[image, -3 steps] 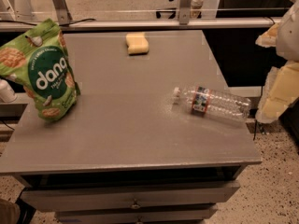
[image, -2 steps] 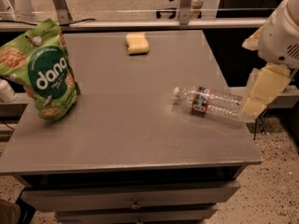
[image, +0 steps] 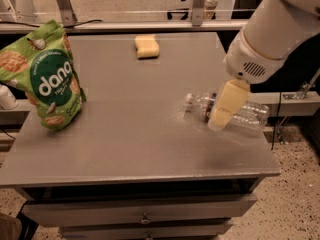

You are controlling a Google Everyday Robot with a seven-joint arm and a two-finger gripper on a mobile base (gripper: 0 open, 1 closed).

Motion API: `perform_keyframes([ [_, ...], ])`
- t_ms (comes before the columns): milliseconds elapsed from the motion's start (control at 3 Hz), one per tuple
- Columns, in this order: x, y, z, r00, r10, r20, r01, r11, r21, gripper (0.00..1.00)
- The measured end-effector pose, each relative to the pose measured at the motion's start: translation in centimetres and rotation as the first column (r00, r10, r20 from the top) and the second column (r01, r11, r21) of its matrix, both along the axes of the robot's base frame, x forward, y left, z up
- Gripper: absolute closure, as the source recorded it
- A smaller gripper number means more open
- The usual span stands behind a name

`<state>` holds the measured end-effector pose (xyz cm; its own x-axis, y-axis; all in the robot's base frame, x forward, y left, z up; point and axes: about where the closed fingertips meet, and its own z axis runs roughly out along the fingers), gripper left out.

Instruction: Place water bottle upright

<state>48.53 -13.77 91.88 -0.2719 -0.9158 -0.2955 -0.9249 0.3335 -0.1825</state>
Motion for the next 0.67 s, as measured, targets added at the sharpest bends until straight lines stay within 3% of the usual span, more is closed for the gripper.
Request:
perform_keyframes([
  [667, 2.3, 1.2, -5.6, 0.9983, -0.047, -0.035, 0.046, 0.999, -0.008, 0.0],
])
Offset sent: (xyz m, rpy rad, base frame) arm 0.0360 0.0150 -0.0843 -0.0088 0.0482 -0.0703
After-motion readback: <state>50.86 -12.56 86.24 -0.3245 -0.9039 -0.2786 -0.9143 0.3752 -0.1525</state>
